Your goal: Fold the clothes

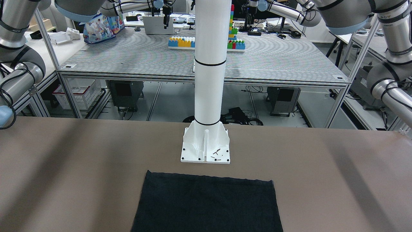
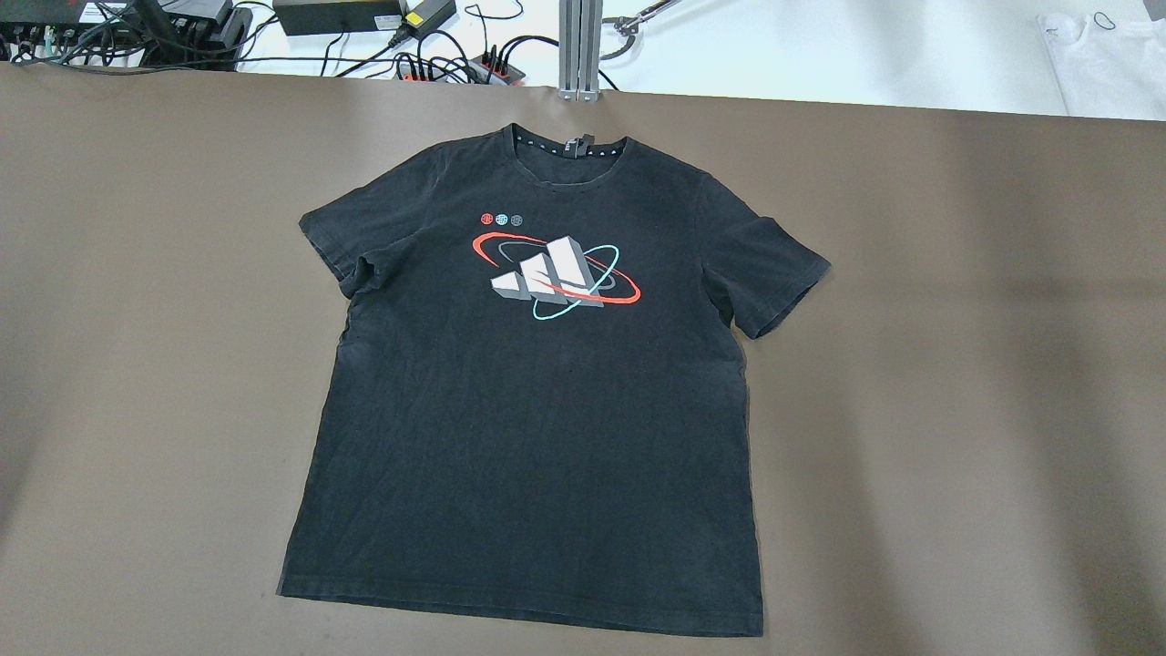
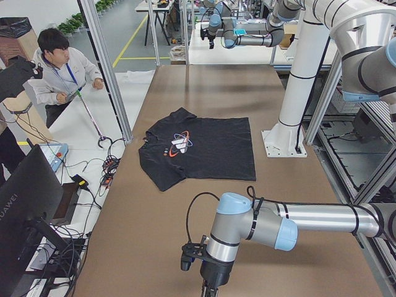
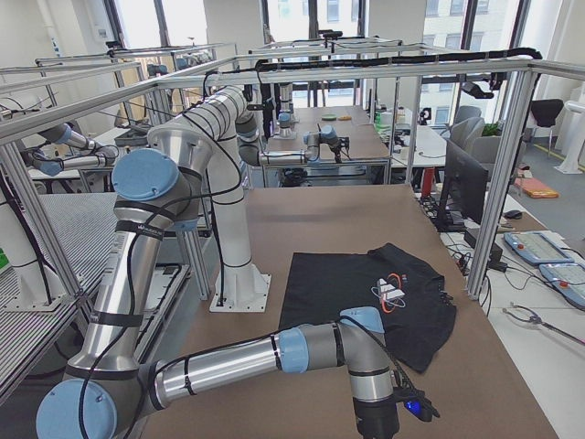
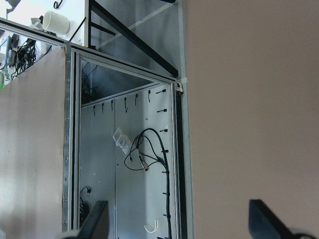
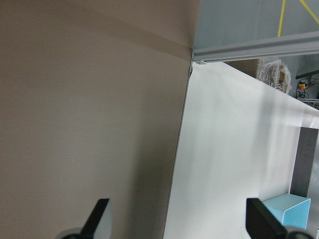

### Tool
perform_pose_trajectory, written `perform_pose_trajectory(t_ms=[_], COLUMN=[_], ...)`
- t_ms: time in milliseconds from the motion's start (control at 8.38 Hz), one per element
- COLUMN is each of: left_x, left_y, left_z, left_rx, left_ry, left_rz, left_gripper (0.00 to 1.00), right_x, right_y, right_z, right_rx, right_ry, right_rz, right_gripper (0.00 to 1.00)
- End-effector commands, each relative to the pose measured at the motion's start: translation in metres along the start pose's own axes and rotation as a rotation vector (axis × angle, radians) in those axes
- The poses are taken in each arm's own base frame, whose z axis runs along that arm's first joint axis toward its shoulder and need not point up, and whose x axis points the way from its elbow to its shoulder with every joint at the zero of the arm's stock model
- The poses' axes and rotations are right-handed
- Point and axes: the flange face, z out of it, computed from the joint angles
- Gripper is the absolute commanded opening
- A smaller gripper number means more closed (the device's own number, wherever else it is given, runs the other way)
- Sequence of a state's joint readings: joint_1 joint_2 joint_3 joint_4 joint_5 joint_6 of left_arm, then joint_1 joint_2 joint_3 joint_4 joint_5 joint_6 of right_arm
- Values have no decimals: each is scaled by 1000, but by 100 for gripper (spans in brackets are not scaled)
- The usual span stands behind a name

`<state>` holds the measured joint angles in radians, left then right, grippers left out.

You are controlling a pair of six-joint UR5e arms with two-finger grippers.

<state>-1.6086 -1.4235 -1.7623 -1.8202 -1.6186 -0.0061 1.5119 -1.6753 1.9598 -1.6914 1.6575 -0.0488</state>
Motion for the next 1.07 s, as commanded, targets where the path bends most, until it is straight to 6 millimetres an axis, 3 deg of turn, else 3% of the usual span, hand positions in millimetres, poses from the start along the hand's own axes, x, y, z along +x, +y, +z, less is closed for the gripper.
perform_pose_trajectory(t_ms=[0, 954], left_x=[0, 1], left_y=[1, -4], left_z=[-1, -5], left_rx=[1, 15], left_ry=[3, 2], left_rz=[3, 5], left_gripper=[100, 100], right_x=[0, -2], right_y=[0, -8], right_z=[-1, -14], right_rx=[3, 35], right_ry=[1, -4], right_rz=[2, 12], right_gripper=[95, 95])
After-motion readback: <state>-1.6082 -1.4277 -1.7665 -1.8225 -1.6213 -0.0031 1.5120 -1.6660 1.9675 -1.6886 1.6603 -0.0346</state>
